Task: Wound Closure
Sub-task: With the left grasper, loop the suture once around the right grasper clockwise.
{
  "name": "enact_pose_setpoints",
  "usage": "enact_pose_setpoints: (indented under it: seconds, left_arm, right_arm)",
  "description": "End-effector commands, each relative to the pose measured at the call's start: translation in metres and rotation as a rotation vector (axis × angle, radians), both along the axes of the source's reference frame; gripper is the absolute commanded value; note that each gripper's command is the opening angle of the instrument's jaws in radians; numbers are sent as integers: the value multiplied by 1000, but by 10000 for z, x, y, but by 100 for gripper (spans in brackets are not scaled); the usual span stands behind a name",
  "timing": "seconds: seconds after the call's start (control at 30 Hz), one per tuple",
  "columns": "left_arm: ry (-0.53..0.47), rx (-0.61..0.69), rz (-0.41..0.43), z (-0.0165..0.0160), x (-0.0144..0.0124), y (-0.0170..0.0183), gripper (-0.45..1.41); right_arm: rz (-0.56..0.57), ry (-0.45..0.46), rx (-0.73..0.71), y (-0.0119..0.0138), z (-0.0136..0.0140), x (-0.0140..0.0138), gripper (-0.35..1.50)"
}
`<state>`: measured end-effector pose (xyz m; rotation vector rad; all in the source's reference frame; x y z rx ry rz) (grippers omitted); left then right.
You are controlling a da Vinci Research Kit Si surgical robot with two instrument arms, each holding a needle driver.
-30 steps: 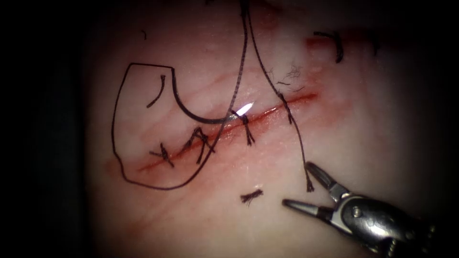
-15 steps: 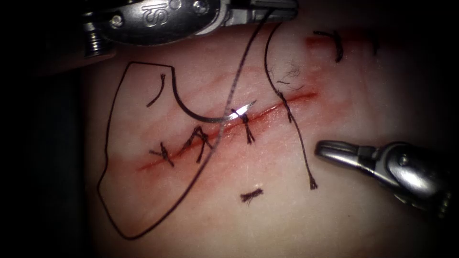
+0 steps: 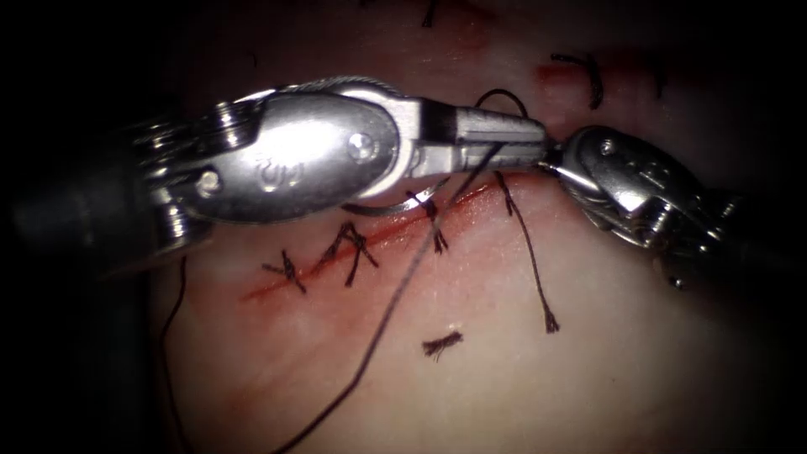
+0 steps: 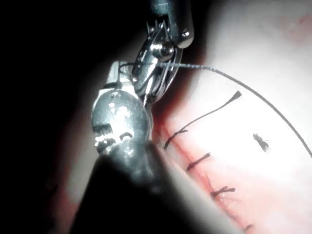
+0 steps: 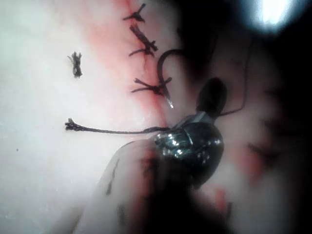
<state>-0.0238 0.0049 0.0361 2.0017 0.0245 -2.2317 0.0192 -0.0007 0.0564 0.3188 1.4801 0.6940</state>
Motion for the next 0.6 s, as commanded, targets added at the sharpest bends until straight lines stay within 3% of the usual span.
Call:
enact_pose_setpoints:
  seconds: [0.03, 0.43, 0.53, 0.6]
  left_arm:
    - [-8, 6, 5, 4, -5, 0, -35]
    - [-40, 69, 27, 52, -2, -47, -35]
    - [-48, 118, 30, 78, 2, -52, -35]
    - [-62, 138, 17, 91, 5, -47, -35]
  right_arm:
    - [-4, 24, 11, 10, 8, 13, -35]
    - [41, 248, 134, 19, 1, 23, -35]
    - [26, 435, 224, 21, 0, 21, -35]
    - [-19, 478, 238, 18, 1, 17, -35]
